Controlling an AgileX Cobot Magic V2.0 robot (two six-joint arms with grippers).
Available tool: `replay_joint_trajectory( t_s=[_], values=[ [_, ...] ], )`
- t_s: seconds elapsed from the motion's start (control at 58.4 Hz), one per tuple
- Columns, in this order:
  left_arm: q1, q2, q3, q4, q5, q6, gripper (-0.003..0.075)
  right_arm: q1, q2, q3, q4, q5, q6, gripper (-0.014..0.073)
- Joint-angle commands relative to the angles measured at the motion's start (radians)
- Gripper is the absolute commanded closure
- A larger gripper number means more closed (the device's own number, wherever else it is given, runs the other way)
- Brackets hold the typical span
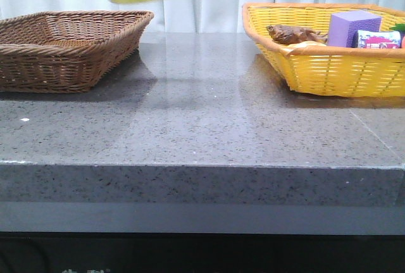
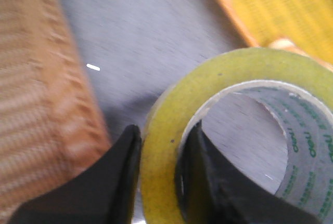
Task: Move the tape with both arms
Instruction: 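Grasp the tape roll with the left gripper and lift it, then carry the tape with the left gripper and lower it into the brown basket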
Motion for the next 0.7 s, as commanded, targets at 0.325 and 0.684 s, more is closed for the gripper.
replay_joint_trajectory(
  t_s=[0.325, 0.684],
  values=[
    [0.333, -0.008, -0.065, 0.062, -0.063, -0.009, 0.0638, -0.006, 0.007, -0.025, -0.008, -0.093, -0.003, 0.0643],
    [0.355, 0.148, -0.065, 0.062, -0.086, -0.009, 0.0634, -0.006, 0.007, -0.025, -0.008, -0.093, -0.003, 0.0643]
  ],
)
